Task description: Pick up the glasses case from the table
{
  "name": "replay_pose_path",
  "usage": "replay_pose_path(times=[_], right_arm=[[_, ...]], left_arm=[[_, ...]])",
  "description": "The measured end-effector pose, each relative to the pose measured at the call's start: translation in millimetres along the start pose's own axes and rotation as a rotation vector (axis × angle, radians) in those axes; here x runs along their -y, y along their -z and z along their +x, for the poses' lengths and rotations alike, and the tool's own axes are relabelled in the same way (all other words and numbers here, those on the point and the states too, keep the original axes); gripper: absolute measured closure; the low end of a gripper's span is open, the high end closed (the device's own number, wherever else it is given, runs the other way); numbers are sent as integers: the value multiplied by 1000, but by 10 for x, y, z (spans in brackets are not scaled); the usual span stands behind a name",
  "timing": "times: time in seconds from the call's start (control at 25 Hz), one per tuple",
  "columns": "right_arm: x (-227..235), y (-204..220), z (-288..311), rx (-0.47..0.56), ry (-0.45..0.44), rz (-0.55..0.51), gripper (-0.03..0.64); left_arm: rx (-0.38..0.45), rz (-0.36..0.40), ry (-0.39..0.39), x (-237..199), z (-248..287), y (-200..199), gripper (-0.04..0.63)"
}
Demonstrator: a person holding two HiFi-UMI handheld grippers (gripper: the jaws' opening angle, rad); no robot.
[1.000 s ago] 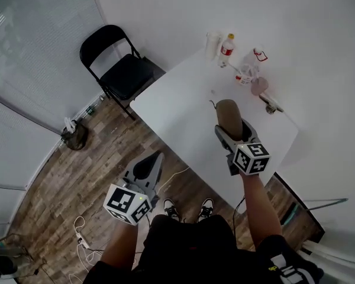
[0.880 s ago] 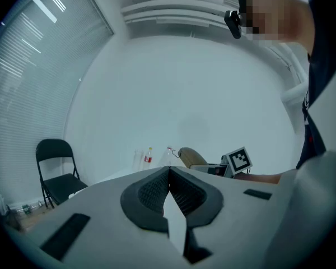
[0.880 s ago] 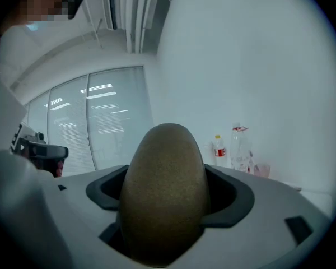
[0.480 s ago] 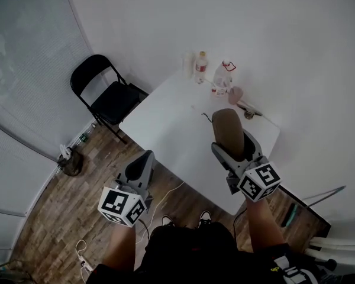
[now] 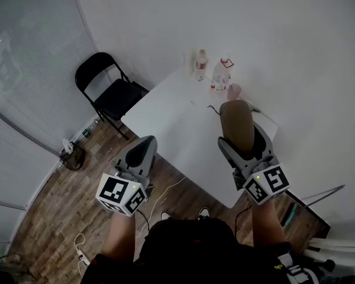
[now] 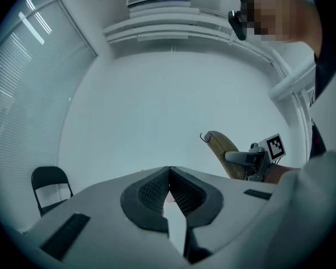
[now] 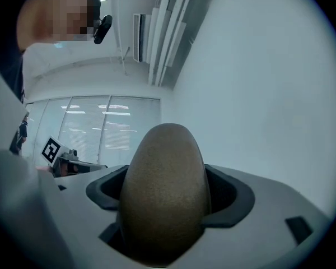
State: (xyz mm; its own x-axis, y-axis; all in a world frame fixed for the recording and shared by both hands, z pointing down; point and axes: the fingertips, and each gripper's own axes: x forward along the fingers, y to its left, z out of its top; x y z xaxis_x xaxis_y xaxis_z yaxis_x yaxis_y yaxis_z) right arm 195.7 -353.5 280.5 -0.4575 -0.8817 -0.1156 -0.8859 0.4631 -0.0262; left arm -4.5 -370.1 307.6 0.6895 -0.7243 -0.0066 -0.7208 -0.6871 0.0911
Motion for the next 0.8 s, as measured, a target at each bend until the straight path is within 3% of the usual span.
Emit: replay_pose_path(times=[0.8], right_arm=[[-130, -19, -17, -18, -16, 8, 209]], left_arm=[[14, 1, 25, 56, -73, -46, 575]])
